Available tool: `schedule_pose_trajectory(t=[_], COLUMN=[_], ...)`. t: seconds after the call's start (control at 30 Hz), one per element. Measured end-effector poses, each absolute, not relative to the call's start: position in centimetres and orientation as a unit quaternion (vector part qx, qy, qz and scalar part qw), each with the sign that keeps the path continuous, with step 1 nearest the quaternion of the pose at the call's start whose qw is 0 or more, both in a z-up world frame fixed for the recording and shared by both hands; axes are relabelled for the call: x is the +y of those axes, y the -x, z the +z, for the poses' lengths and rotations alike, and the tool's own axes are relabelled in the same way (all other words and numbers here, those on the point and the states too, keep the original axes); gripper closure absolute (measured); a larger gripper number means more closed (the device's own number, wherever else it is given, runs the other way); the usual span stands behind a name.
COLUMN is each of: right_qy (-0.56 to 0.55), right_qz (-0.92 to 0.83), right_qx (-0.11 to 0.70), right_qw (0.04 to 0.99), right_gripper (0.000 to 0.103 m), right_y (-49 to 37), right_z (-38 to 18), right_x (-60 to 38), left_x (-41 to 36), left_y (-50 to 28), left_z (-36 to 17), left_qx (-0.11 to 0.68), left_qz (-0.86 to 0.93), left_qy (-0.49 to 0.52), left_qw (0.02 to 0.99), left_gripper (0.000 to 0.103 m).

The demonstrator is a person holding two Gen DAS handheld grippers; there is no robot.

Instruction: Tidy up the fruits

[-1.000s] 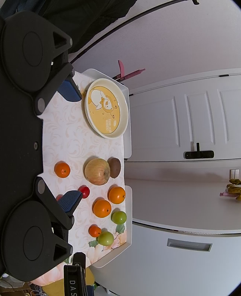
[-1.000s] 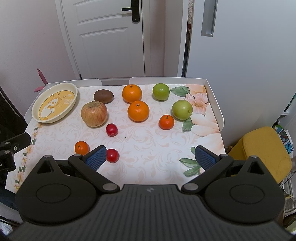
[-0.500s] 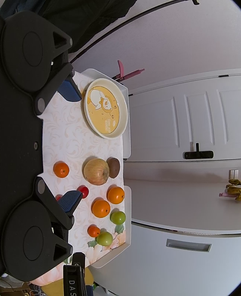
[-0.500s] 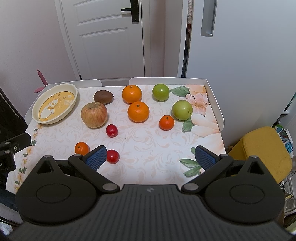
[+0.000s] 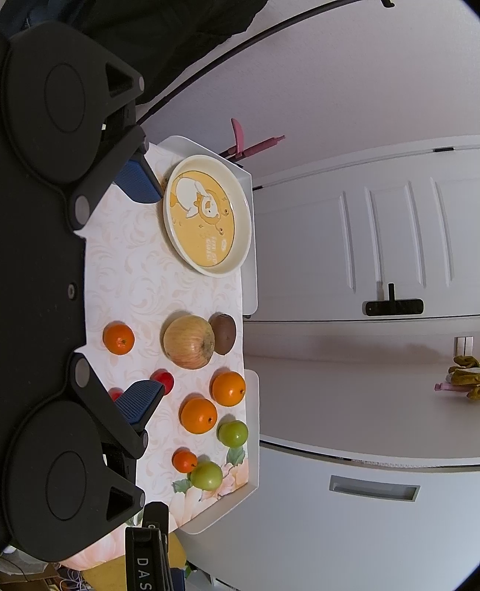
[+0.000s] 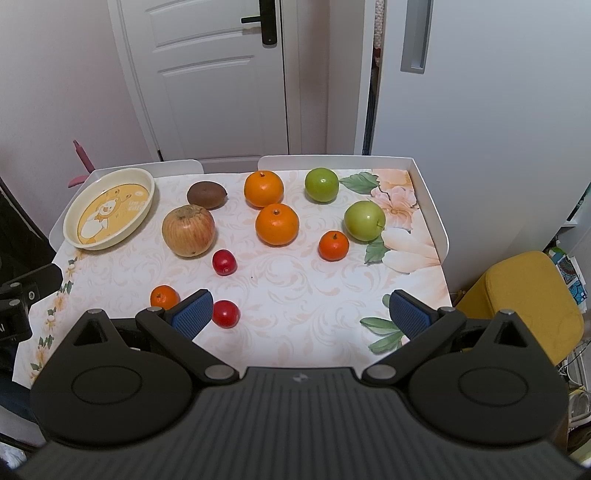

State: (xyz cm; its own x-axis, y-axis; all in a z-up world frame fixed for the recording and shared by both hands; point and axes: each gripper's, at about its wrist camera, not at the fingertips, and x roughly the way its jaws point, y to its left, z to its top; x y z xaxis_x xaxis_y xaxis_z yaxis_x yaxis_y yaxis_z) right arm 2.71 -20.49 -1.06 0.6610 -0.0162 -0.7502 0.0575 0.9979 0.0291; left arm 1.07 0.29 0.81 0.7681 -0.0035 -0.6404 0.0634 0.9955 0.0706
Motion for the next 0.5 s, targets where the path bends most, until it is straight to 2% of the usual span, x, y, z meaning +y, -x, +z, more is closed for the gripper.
schedule_pose_trajectory(t=[0.3,0.5], right_qy=[-0.032,-0.062], right_qz=[-0.017,-0.025], right_qx=[0.410,0.414], right_qw=[0.911,0.908], right_gripper=[0.000,0.000], right_y=[-3.1,-3.2], right_z=[-1.2,-3.4], right_x=[-20.4,-20.8], left_x=[0.3,0.7], left_y=[-1.3,-1.8], left_z=[0.7,-0.7], left_qx=[0.339,0.319], left_qz=[-0.032,-0.075], left_qy=[-0.055,-0.090], left_qw=[0.939,0.940], left_gripper=[0.000,0.000])
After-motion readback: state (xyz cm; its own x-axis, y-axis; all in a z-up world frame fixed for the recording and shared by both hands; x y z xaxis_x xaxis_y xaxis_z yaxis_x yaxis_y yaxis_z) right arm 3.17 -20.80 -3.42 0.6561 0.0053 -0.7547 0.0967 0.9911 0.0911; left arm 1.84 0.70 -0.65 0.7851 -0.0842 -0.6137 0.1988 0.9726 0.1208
